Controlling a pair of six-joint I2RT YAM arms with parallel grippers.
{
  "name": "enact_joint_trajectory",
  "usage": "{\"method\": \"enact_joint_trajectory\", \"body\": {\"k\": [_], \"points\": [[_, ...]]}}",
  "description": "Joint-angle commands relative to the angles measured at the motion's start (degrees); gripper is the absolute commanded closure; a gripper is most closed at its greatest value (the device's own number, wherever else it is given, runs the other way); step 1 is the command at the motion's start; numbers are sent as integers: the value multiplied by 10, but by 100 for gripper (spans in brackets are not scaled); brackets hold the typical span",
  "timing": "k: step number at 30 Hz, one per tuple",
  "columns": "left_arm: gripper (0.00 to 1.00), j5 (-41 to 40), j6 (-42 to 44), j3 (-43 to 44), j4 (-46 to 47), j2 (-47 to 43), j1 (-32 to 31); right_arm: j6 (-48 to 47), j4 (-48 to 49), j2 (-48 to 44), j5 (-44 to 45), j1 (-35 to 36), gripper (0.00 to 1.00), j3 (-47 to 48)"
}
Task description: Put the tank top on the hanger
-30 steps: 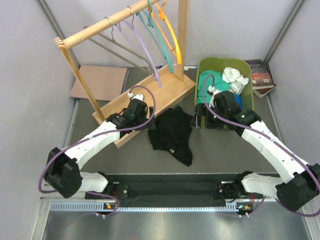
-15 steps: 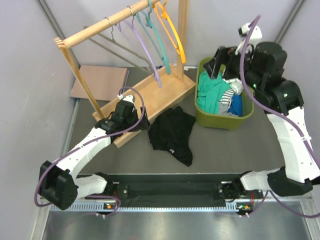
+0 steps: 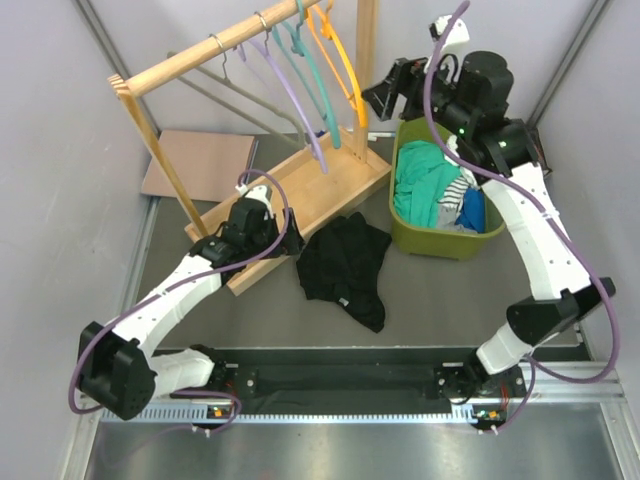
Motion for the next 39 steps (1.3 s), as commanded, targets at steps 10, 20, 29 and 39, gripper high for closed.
{"method": "enact_joint_trajectory", "body": {"k": [10, 20, 29, 39], "points": [[1, -28, -19, 3, 26, -37, 2, -16, 25, 103, 13, 19, 24, 104], [1, -46, -18, 0, 12, -41, 2, -29, -16, 148, 45, 45, 29, 161], [1, -45, -16, -3, 9, -40, 2, -49, -24, 171, 72, 59, 80, 186], [1, -39, 8, -3, 10, -29, 1, -84, 33, 137, 128, 70, 100, 185]]}}
